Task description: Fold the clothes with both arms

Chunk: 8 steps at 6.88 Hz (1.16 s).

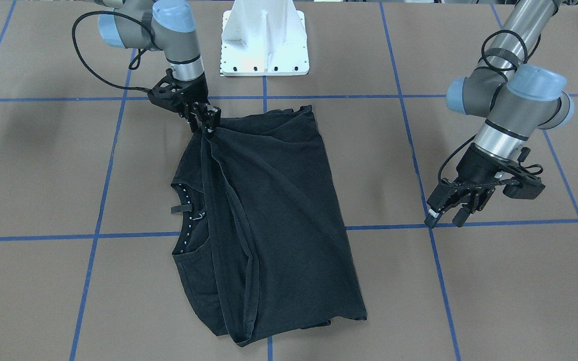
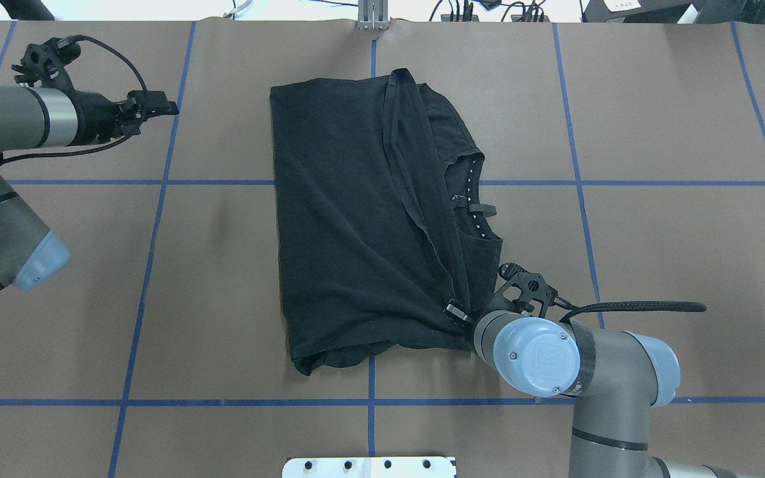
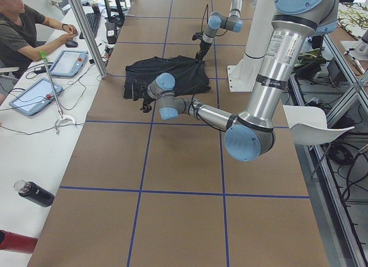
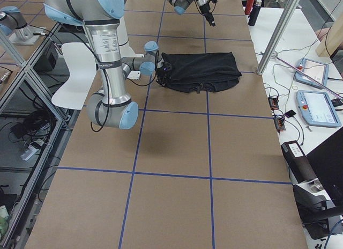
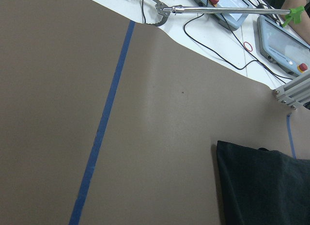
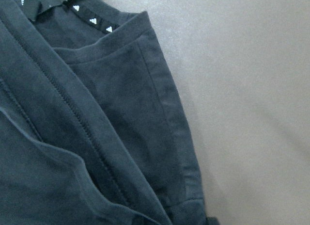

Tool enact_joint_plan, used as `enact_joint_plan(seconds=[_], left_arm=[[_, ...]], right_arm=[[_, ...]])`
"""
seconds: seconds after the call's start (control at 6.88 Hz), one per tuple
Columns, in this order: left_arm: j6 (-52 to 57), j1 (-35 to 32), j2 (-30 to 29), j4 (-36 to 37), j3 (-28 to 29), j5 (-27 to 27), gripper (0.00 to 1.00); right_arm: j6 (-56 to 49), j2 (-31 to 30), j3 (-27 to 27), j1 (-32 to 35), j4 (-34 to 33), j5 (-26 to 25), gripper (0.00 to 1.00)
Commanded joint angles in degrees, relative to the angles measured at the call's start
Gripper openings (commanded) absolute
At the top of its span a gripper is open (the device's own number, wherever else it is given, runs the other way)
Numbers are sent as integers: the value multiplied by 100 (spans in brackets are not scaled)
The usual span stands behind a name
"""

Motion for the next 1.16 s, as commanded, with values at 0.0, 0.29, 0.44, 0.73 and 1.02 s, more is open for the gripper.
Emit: enact_joint_plan(seconds=[0.0, 0.29, 0.44, 0.73, 1.02], left_arm=[[0, 1, 0, 0, 0, -1, 96], [-26, 1, -9, 0, -17, -1, 96], [-531, 27, -17, -35, -44, 8, 96], [-2006, 551, 471, -62, -1065, 217, 96], [-3473, 1665, 895, -9, -2025, 787, 98]], right_arm=[[19, 6, -3, -5, 0, 1, 0], [10, 6, 93, 13, 0, 1, 0], [10, 6, 154, 22, 0, 1, 0], [71, -63, 444, 22, -9, 10, 0], [81, -108, 498, -57, -9, 45, 0]])
